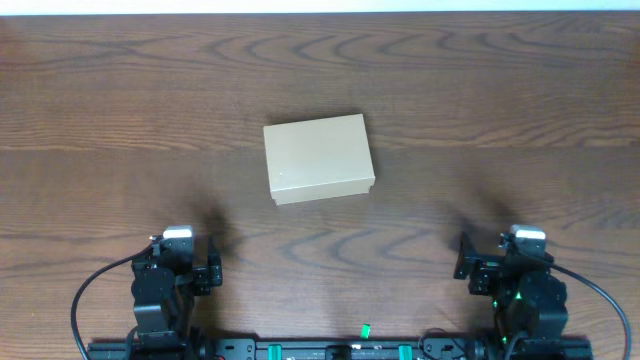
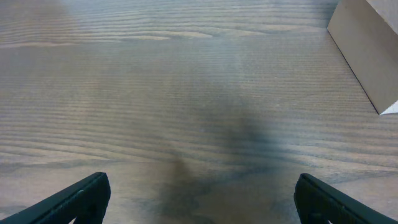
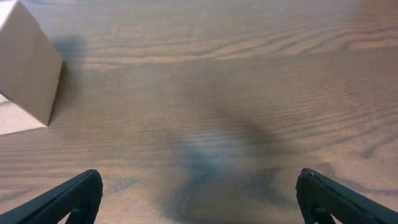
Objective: Pack container
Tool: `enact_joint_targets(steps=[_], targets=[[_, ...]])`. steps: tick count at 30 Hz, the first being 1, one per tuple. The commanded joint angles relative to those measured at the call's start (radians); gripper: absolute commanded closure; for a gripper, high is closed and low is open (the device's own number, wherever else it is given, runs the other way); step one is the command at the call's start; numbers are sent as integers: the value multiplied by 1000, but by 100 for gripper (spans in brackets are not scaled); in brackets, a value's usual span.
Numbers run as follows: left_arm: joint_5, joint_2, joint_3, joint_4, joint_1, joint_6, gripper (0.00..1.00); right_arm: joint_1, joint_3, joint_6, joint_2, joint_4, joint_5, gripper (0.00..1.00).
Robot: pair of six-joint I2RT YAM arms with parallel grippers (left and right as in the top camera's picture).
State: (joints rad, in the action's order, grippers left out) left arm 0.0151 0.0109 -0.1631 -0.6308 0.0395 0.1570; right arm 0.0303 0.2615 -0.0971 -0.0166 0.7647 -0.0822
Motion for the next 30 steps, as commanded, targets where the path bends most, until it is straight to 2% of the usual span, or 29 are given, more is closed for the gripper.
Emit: enact_joint_targets(steps=[1,8,13,30], targets=[[11,-7,10,-1,6,-4,5,-10,-25,34,11,-6,21,1],[11,-7,10,-1,6,-4,5,-10,-105,35,11,-60,77,1],[11,-7,10,-1,6,-4,5,-9,-103,79,11,-55,87,1],[11,-7,10,-1,6,-4,5,30,-103,80,11,-40,87,1]])
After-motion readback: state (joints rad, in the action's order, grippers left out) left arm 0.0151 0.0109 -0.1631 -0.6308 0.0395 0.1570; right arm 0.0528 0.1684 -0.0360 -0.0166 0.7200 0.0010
